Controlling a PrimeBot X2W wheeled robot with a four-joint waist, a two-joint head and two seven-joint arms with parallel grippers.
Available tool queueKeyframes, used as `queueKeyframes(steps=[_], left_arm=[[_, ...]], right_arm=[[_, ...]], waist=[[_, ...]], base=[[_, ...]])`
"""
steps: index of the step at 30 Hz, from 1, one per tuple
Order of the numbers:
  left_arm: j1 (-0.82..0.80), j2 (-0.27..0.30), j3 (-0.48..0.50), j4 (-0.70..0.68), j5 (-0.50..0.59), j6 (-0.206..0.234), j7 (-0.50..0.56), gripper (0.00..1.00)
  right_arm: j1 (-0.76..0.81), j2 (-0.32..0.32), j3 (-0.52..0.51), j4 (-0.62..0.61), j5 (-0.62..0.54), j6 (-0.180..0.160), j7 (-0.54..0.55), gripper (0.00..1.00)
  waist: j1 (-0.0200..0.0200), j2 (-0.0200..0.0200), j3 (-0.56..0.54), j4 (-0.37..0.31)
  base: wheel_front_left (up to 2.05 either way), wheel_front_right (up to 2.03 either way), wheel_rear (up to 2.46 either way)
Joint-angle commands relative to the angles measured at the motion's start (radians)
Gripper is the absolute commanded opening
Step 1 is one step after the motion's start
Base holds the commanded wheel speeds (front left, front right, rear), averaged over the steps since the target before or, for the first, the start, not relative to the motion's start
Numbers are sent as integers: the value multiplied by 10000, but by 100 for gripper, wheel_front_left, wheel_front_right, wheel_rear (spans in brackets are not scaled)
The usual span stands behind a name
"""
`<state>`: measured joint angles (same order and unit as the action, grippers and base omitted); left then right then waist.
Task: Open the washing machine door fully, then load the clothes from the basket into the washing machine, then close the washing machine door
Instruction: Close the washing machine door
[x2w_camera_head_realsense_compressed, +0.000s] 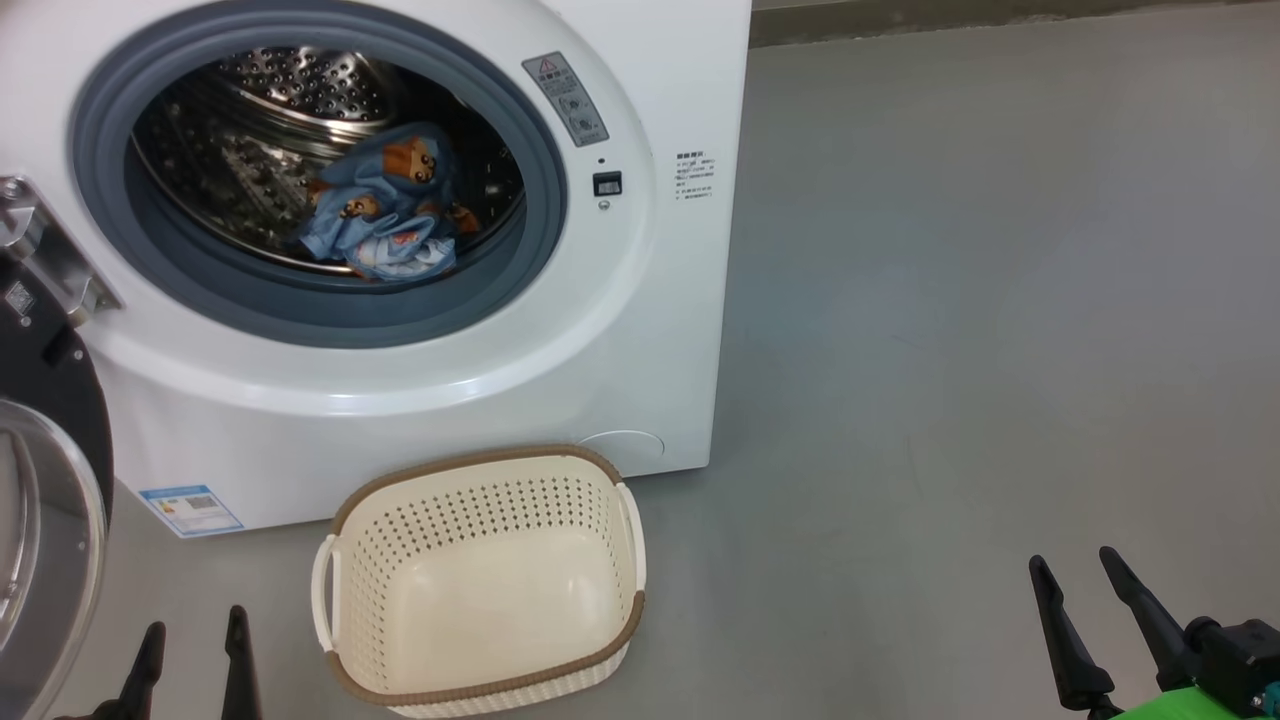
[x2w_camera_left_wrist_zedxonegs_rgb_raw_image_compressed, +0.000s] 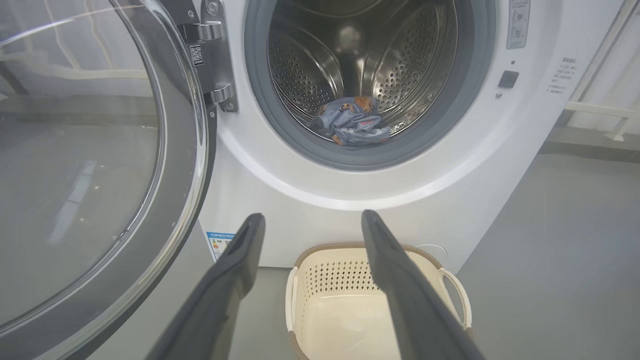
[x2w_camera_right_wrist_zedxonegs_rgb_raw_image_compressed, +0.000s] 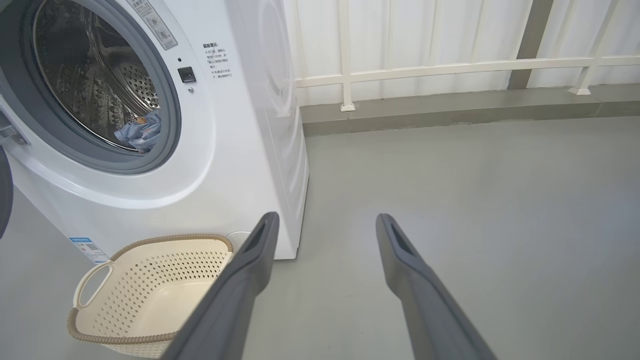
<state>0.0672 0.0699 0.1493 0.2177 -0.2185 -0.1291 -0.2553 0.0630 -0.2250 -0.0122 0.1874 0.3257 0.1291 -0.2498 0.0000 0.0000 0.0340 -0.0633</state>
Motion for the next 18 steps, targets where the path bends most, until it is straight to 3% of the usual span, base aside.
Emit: queueKeyframes(steps=[1,10,18], left_arm=[[-189,182,334,-299,-86,-15,-65,100],[-240,172,311,-274,-97,-15,-65,100],[-169,107,453,-394,-58,-15,-65,100]], right_arm=[[-42,-193,175,-262,94,16,-120,100],[-63,-210,199,-267,63,16,-120,100],[-65,-240,305,-431,57,16,-120,100]], waist=[[0,0,-15,11],[0,0,-42,143],[0,0,-127,863]], base=[[-35,35,0],[-3,3,0],[0,0,0]])
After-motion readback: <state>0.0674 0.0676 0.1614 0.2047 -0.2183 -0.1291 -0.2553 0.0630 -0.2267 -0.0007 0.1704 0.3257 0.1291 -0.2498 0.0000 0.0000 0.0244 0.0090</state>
